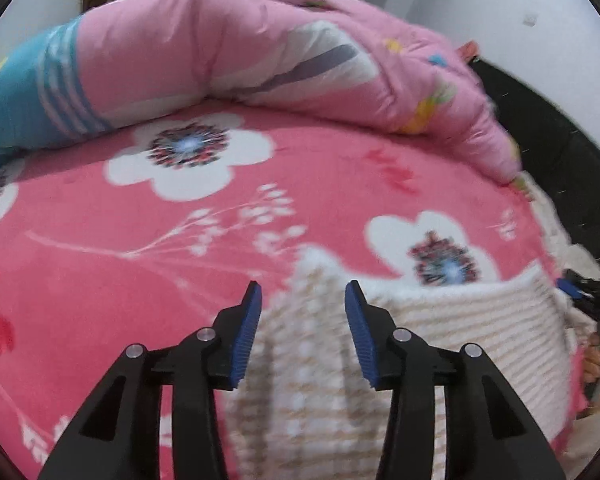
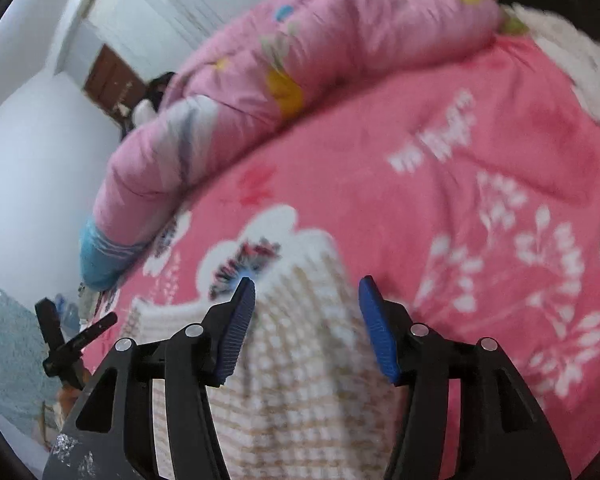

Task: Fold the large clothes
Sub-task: 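Lift the side edge with both tools and fold it over the cardigan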

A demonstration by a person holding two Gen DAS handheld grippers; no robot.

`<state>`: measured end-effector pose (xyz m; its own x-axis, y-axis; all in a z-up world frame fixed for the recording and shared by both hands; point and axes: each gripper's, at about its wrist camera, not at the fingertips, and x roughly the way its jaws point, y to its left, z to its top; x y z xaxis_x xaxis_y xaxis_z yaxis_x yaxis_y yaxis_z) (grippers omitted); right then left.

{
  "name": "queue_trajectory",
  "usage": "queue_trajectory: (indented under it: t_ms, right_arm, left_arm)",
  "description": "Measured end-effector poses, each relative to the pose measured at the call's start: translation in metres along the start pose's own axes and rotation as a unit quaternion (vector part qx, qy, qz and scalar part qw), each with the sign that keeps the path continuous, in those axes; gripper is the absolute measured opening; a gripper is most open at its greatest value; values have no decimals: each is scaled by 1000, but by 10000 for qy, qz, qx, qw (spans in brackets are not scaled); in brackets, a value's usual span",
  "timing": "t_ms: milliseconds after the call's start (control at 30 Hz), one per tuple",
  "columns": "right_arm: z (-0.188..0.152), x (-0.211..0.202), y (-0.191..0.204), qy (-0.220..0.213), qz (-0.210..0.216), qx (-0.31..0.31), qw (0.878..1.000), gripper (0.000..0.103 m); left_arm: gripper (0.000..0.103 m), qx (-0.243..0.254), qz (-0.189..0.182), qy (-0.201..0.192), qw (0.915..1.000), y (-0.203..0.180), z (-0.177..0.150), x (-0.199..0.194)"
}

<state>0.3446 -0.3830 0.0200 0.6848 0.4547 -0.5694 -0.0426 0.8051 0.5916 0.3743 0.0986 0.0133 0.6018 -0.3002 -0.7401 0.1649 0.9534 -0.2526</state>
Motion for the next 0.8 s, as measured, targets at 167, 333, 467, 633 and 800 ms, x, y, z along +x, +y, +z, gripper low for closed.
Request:
queue_trajectory:
  t_ms: [167, 333, 467, 633, 800]
  right_arm:
    - [0, 71, 6, 835, 345, 192, 9957, 49]
    - [11, 34, -55, 365, -416, 1266, 9904, 46]
    - [-2, -26, -32, 50, -743, 796, 9940, 50]
    - [-66, -44, 67, 465, -620, -720, 9944, 57]
    - [-122, 18, 112, 1091, -992, -1407, 9790, 56]
  left_arm:
    - [54, -32, -75, 843, 9964, -13, -6, 62]
    - [54, -1303, 160, 490, 9901, 42, -3, 49]
    - [54, -1008, 475, -33, 9938, 47, -7, -5]
    - [55, 163, -397, -281, 9987, -28, -44, -56]
    - [60, 1176, 14, 357, 9924, -100, -101, -14]
